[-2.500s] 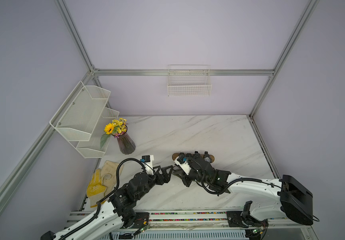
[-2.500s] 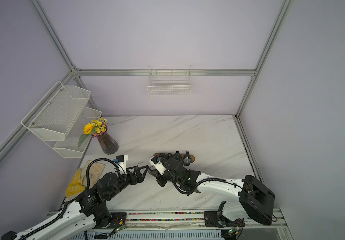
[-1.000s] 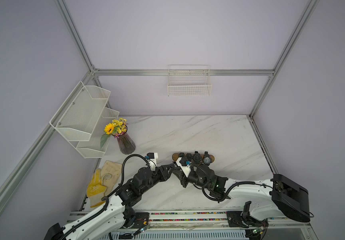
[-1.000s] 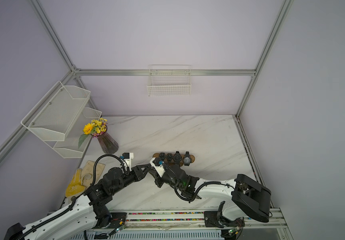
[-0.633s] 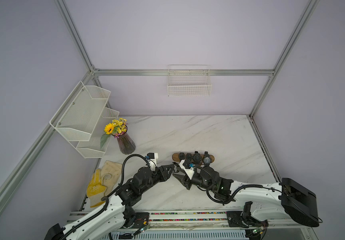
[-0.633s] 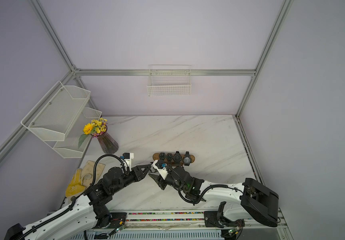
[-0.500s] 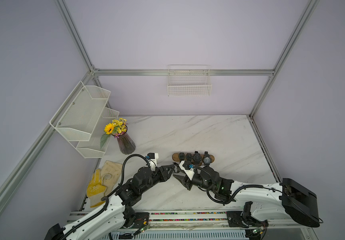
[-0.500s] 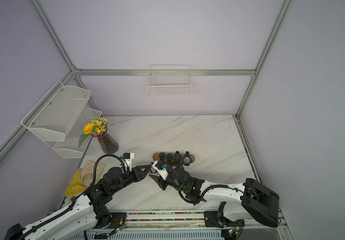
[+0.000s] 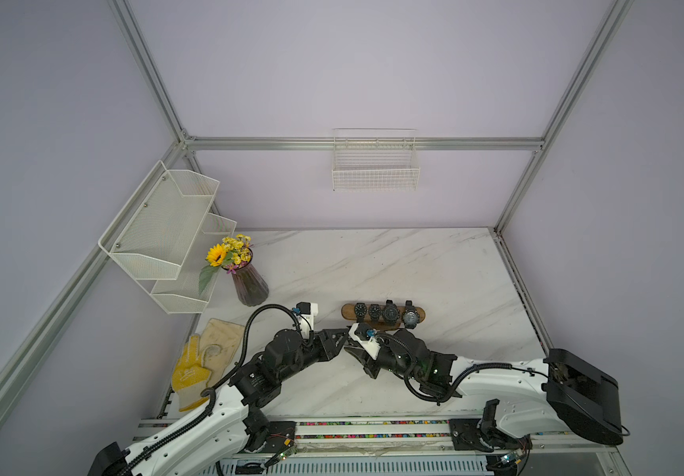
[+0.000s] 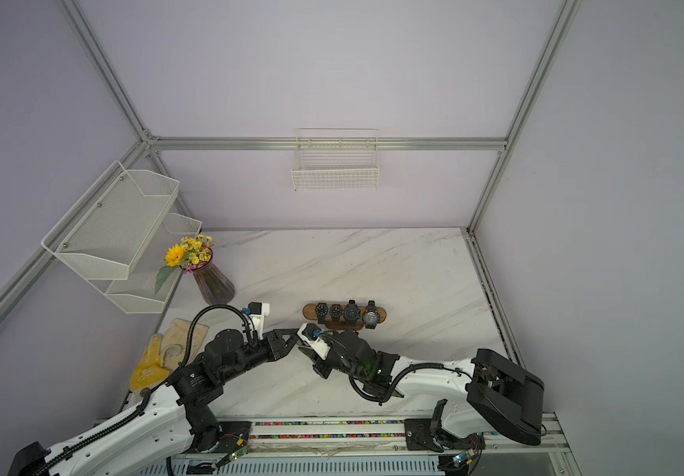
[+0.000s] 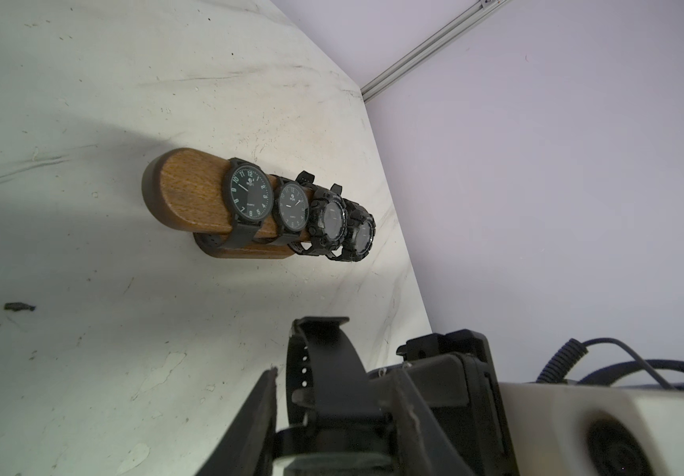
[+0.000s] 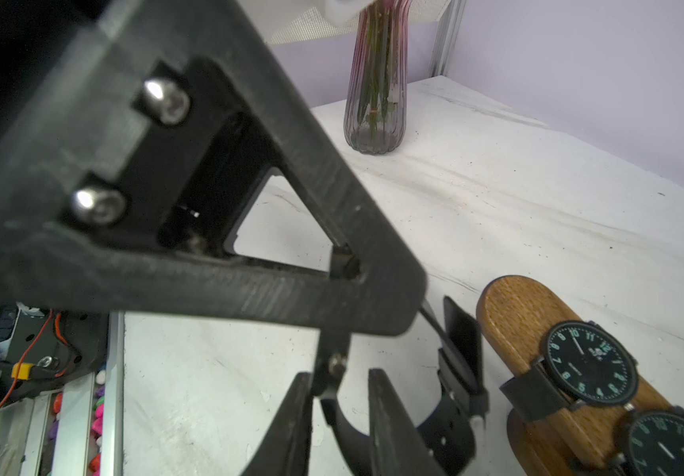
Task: Place watch on stand
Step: Pick up the watch at the center of the board.
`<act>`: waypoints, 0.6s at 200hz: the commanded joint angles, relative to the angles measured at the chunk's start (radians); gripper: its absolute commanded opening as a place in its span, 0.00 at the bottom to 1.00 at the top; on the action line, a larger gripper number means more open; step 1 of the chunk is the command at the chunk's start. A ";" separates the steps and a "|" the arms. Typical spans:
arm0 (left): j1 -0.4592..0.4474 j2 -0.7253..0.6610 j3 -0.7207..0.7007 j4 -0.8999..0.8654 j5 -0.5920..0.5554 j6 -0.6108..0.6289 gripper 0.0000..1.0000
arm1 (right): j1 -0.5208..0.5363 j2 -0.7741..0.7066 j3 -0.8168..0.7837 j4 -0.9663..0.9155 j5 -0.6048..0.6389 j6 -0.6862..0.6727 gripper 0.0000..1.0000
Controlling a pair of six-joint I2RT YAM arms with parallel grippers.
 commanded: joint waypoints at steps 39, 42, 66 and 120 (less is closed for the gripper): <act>0.012 0.010 0.122 -0.106 -0.050 0.064 0.11 | -0.002 0.007 0.026 0.004 0.018 -0.012 0.29; 0.013 0.013 0.129 -0.123 -0.056 0.070 0.11 | -0.003 0.007 0.026 0.000 0.017 -0.012 0.30; 0.045 0.053 0.211 -0.275 -0.081 0.130 0.11 | -0.002 -0.081 0.017 -0.040 0.020 0.019 0.42; 0.124 0.280 0.411 -0.514 -0.100 0.259 0.11 | -0.009 -0.298 -0.016 -0.196 0.195 0.095 0.55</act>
